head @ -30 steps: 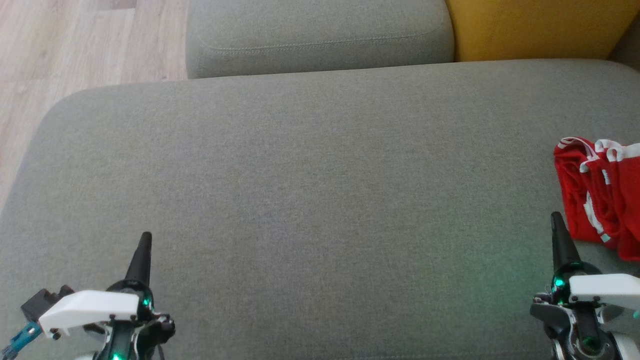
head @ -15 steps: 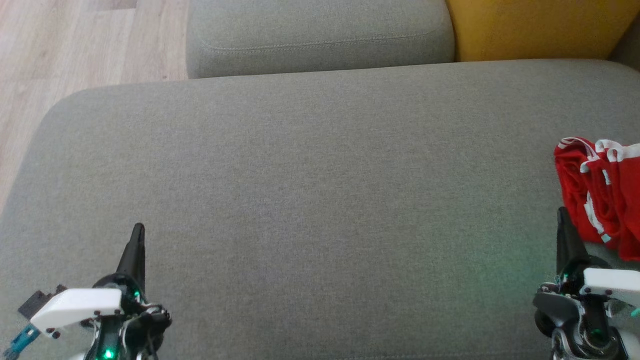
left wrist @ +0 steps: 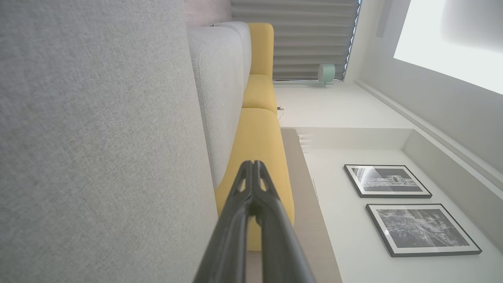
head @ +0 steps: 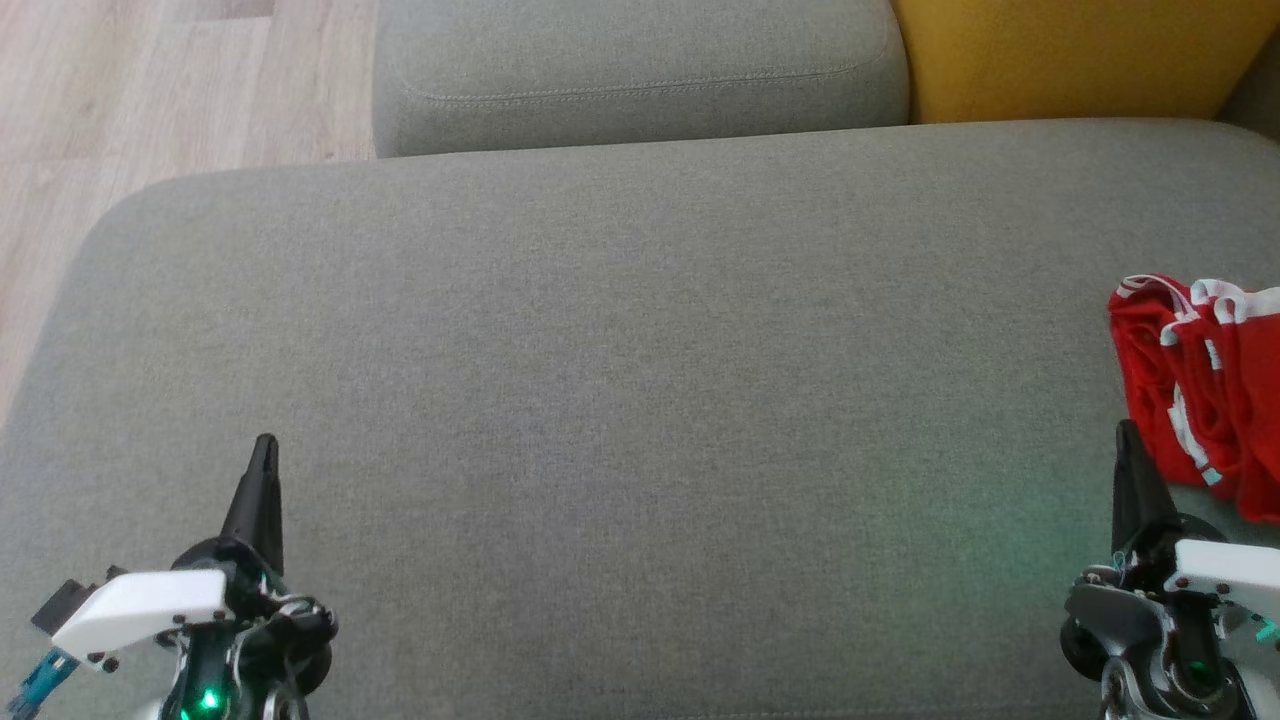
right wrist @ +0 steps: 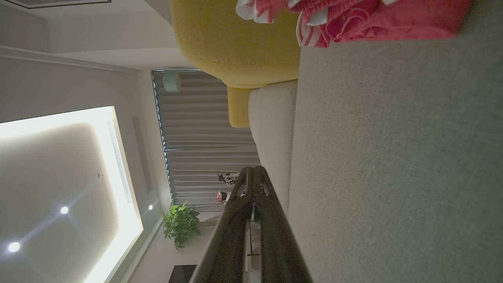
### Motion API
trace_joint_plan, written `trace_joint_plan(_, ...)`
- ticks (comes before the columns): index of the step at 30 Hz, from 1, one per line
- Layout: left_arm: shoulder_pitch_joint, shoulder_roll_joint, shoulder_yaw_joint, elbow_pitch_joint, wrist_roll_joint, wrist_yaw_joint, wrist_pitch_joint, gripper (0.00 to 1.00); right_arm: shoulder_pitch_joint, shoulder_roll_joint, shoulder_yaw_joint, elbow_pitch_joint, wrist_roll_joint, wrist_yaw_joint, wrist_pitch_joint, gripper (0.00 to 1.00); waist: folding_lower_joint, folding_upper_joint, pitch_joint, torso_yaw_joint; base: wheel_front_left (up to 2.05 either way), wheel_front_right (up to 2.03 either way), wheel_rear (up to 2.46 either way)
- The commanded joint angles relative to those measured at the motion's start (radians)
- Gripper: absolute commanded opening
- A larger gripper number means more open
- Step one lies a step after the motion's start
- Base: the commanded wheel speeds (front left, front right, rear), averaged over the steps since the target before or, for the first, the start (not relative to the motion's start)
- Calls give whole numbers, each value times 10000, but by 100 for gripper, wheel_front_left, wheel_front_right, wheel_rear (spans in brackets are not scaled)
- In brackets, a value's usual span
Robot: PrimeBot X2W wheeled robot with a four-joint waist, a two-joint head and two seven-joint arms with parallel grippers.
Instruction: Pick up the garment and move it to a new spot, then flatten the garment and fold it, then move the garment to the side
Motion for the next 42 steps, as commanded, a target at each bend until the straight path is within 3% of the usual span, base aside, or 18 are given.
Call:
trace_joint_plan(1, -529, 93, 378, -271, -15, -73, 65, 0, -539, -27, 158, -308, 54, -9, 79, 0, 0, 0, 0, 0, 0, 0, 0)
trace_joint_plan(42, -539, 7, 500, -265, 87, -73, 163, 0, -547, 34, 71, -303, -19, -9, 149, 0, 0, 0, 0, 0, 0, 0, 0)
